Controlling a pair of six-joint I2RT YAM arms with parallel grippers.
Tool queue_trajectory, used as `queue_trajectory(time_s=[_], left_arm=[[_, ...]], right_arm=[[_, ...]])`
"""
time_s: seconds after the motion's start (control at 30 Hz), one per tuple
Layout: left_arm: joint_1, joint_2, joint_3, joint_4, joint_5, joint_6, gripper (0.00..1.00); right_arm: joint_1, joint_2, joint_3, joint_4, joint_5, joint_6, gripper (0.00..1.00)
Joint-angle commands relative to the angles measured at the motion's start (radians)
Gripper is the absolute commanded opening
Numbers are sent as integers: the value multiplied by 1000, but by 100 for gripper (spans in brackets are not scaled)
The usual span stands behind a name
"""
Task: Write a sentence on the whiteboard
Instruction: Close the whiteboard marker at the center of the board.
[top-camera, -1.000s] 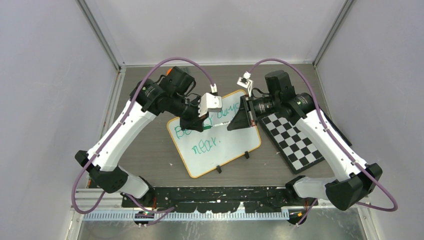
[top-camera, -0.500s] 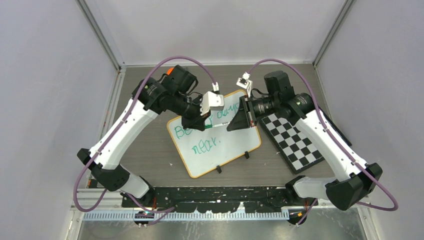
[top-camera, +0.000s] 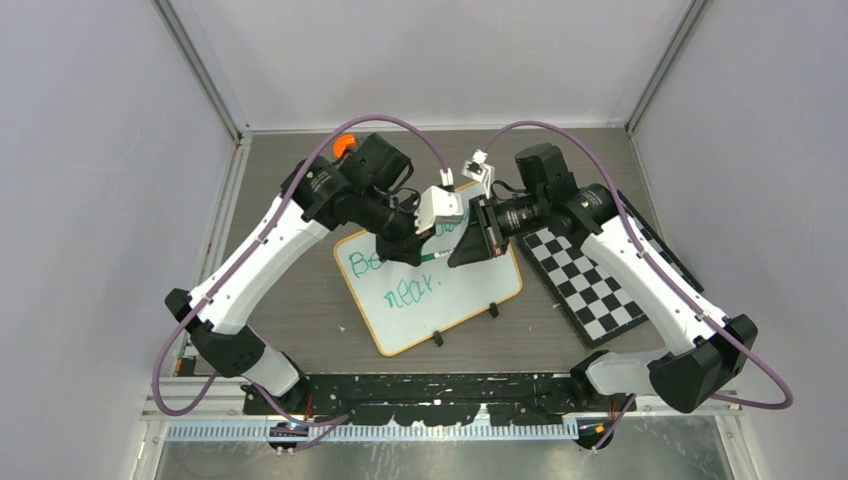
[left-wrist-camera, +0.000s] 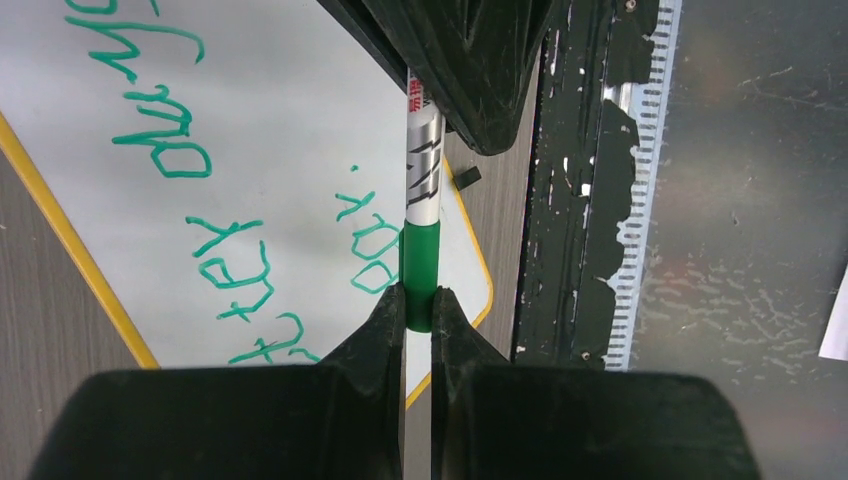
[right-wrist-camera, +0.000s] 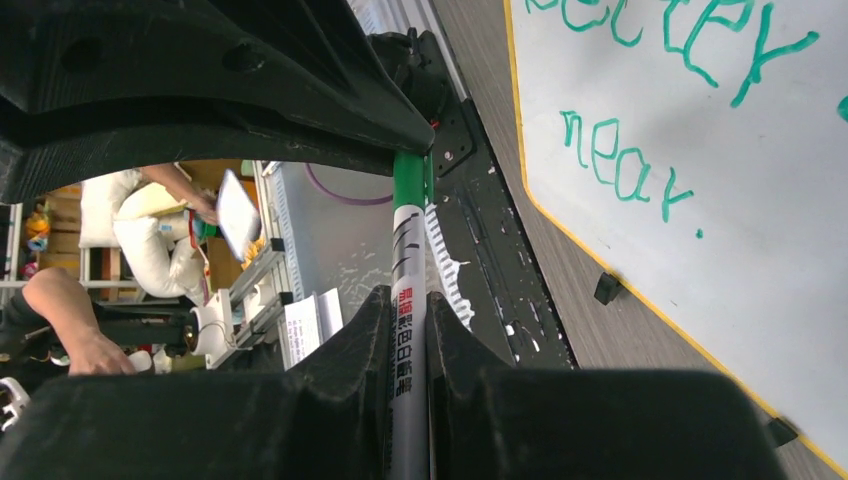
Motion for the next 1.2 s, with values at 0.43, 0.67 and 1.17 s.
queue_trajectory(time_s=[0.43, 0.67, 1.17], left_arm=[[-11, -10, 40, 275, 47, -157, 0], [-11, 13, 88, 284, 114, -199, 0], [-11, 29, 104, 260, 188, -175, 0]], right_arm=[[61, 9, -10, 73, 16, -9, 0], [79, 9, -22, 66, 11, -41, 0], [84, -4, 21, -3, 46, -124, 0]])
